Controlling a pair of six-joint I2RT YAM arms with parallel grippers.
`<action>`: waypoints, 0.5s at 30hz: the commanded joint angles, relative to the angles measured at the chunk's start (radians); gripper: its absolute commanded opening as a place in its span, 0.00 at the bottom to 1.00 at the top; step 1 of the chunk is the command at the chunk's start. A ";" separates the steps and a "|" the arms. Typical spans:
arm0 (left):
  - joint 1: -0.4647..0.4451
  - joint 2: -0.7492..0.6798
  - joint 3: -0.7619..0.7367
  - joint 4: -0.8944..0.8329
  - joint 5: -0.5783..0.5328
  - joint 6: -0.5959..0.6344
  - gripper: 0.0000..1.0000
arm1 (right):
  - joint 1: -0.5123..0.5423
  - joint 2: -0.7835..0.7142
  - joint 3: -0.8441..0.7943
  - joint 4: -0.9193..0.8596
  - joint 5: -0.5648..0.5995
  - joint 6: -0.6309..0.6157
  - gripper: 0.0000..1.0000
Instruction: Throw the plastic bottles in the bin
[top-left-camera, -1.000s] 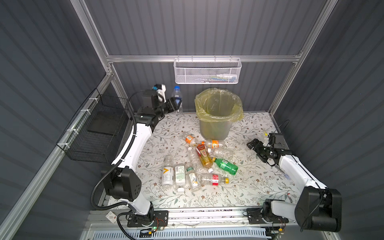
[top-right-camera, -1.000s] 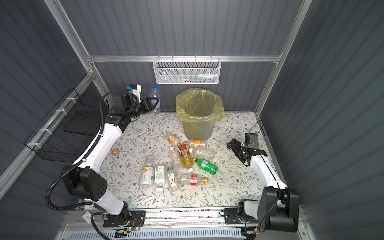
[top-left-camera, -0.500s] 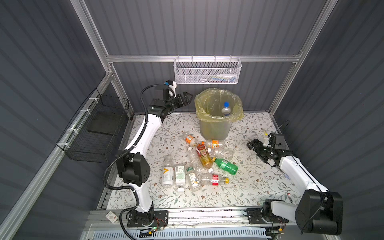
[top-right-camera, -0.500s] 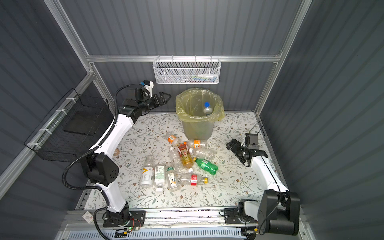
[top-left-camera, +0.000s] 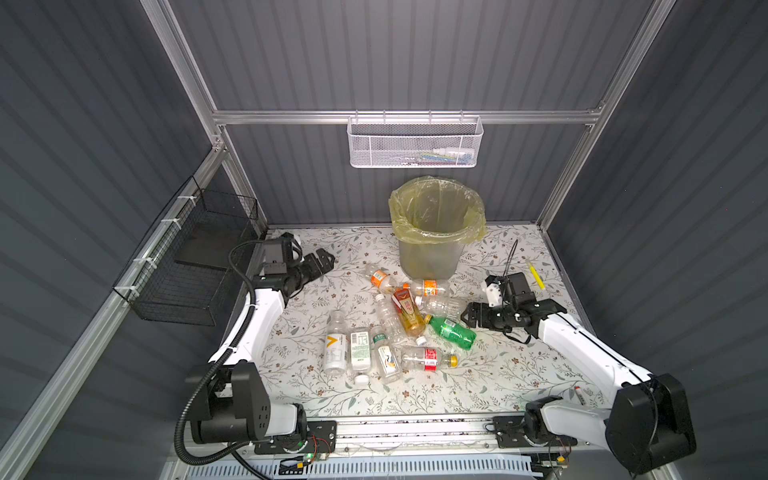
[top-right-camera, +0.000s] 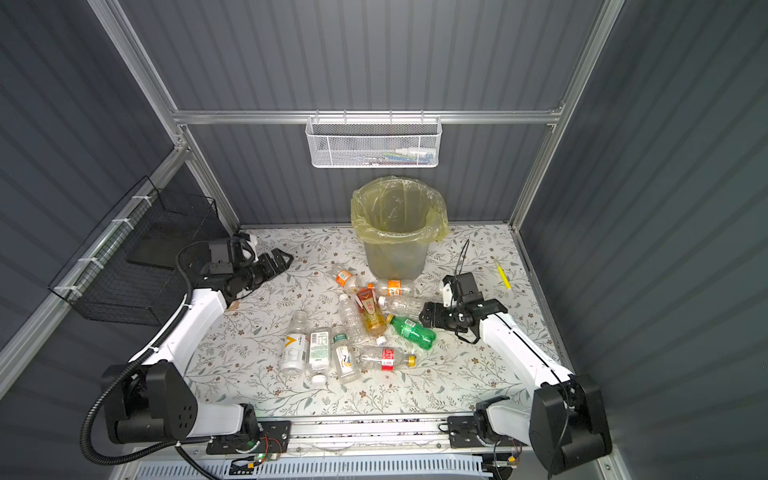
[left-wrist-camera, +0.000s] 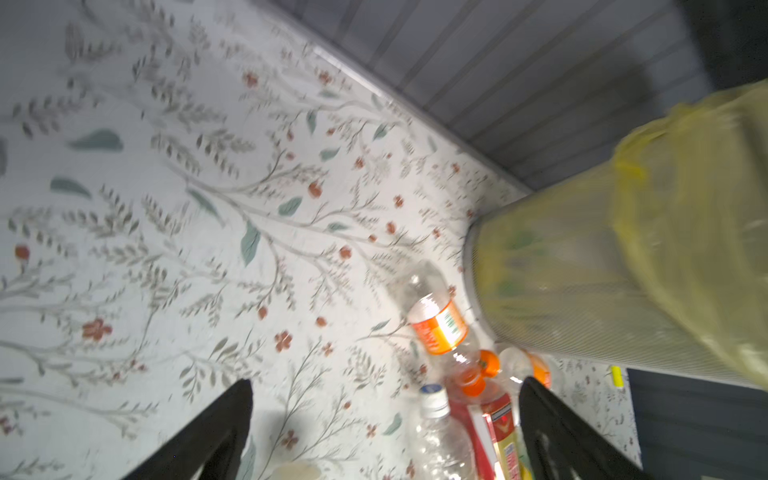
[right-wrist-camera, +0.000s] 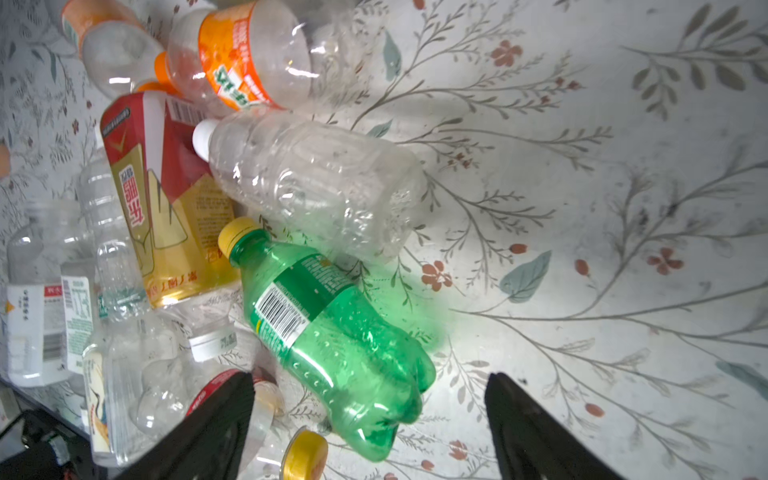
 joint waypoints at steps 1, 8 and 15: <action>0.004 0.008 -0.063 0.079 0.086 -0.060 1.00 | 0.078 -0.019 0.029 -0.039 0.030 -0.098 0.89; 0.002 0.040 -0.050 0.074 0.065 -0.033 1.00 | 0.221 0.095 0.101 -0.057 0.126 -0.191 0.90; 0.004 0.037 -0.072 0.078 0.048 -0.026 1.00 | 0.285 0.249 0.158 -0.068 0.219 -0.260 0.89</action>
